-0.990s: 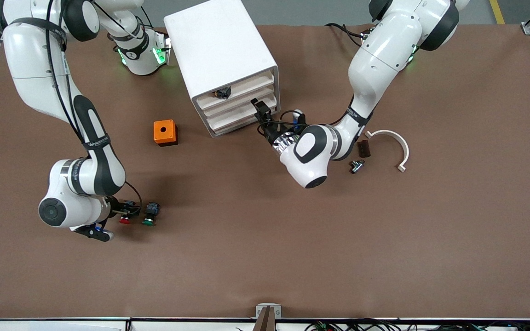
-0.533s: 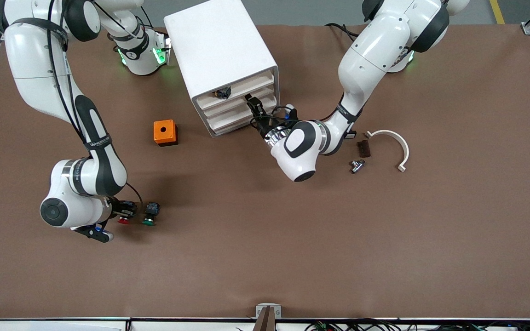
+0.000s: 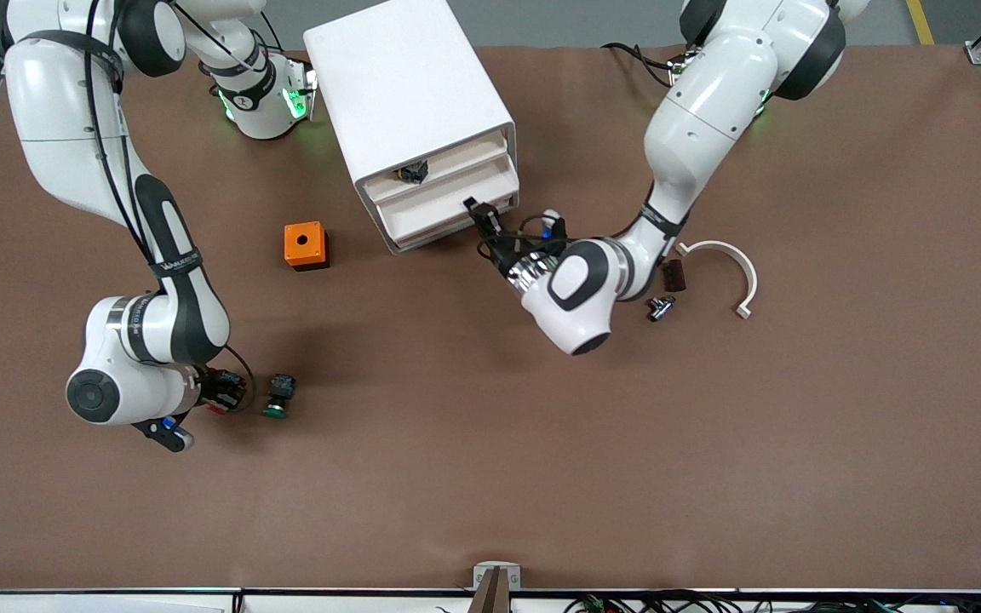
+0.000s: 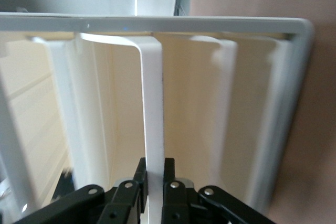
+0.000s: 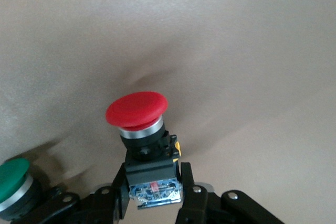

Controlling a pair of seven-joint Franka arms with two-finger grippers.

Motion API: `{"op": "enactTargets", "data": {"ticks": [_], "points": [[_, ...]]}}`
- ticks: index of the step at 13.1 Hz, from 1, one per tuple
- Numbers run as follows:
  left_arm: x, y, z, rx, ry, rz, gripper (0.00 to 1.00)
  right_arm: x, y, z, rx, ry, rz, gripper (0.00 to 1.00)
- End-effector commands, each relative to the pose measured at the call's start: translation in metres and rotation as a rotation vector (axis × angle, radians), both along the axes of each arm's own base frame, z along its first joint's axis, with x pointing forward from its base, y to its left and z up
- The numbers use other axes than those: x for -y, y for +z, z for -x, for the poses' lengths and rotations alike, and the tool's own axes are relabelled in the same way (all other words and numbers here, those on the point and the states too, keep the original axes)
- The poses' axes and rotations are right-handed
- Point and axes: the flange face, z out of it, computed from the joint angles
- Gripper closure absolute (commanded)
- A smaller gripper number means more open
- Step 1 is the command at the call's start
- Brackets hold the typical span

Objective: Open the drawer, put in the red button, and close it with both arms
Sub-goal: 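Pull the drawer open with the left gripper while the right gripper lifts the button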

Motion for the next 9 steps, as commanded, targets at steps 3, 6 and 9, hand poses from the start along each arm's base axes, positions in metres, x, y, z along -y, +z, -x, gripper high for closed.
{"op": "enactTargets", "data": {"ticks": [3, 6, 9], "points": [[-0.044, 0.009, -0.06, 0.126, 0.123, 0.042, 0.96, -0.004, 0.071, -0.015, -0.053, -0.322, 0.104, 0.96], [-0.046, 0.014, -0.065, 0.164, 0.131, 0.053, 0.0, -0.009, 0.12, -0.019, -0.023, -0.478, 0.127, 0.97], [-0.069, 0.043, -0.093, 0.212, 0.164, 0.074, 0.0, -0.042, 0.151, -0.017, 0.012, -0.633, 0.151, 0.98]]}}
